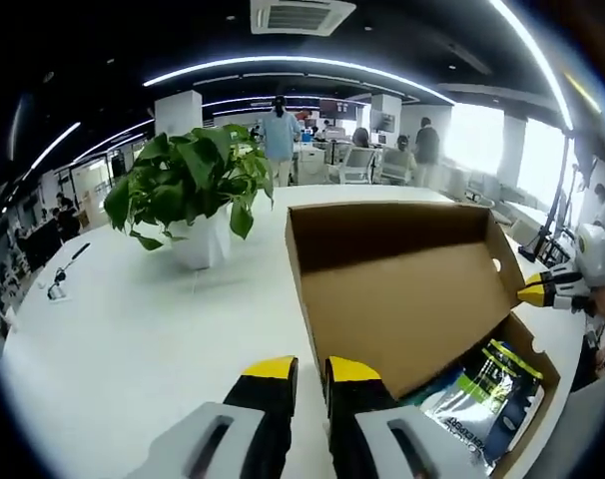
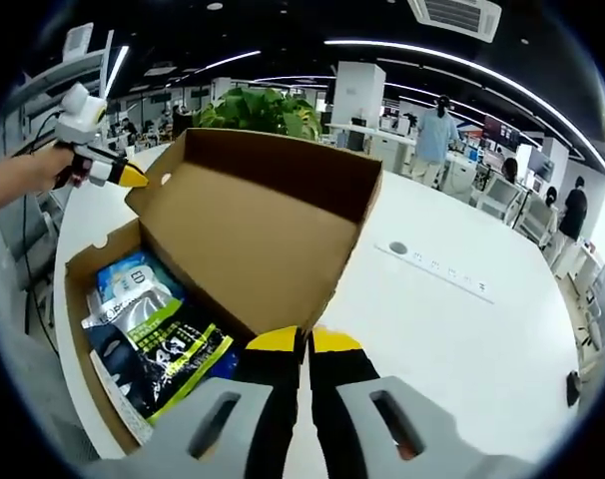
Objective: Operate the shoe box by opening the lid, removing the specified soft item, and placing it in the target area until the item is outside and the box remains undamaged.
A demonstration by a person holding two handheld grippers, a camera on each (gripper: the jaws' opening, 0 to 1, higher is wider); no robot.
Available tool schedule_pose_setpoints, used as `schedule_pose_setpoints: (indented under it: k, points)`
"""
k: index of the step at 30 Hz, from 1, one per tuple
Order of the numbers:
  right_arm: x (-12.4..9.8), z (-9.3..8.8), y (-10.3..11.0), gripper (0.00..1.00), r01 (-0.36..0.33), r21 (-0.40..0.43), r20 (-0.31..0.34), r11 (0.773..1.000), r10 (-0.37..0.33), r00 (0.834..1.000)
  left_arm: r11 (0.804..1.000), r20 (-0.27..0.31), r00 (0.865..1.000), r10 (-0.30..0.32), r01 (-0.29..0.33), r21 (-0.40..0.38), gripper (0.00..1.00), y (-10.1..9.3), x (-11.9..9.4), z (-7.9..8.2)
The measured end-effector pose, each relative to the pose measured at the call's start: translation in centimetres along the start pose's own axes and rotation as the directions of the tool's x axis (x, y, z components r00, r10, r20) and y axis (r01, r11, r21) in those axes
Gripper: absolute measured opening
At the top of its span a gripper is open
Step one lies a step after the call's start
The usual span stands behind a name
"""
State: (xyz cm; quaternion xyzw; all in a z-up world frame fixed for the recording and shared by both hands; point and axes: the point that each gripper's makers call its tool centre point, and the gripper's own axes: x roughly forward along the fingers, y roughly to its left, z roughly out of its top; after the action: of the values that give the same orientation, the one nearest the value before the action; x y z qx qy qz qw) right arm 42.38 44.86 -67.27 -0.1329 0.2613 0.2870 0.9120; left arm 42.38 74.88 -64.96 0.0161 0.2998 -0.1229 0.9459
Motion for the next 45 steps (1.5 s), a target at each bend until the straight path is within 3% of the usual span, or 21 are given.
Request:
schedule_pose_setpoints:
  k: [12, 29, 45]
  points:
    - [0.6, 0.0, -0.3, 0.01, -0.006, -0.015, -0.009, 1.0, 0.006, 1.0, 1.0, -0.047, 0.999, -0.009, 0.009, 0.001, 0.04, -0.8, 0.4, -1.9]
    - [1.2, -0.1, -0.5, 0.01, -0.016, -0.016, -0.025, 1.0, 0.015, 1.0, 1.0, -0.038, 0.999, 0.021, -0.022, -0.012, 0.03, -0.4, 1.2, -2.1]
    - [2.0, -0.5, -0.9, 0.02, -0.018, 0.032, -0.055, 0.999, 0.02, 0.998, 0.999, -0.066, 0.997, 0.027, -0.029, -0.024, 0.03, -0.1, 2.2, -2.5]
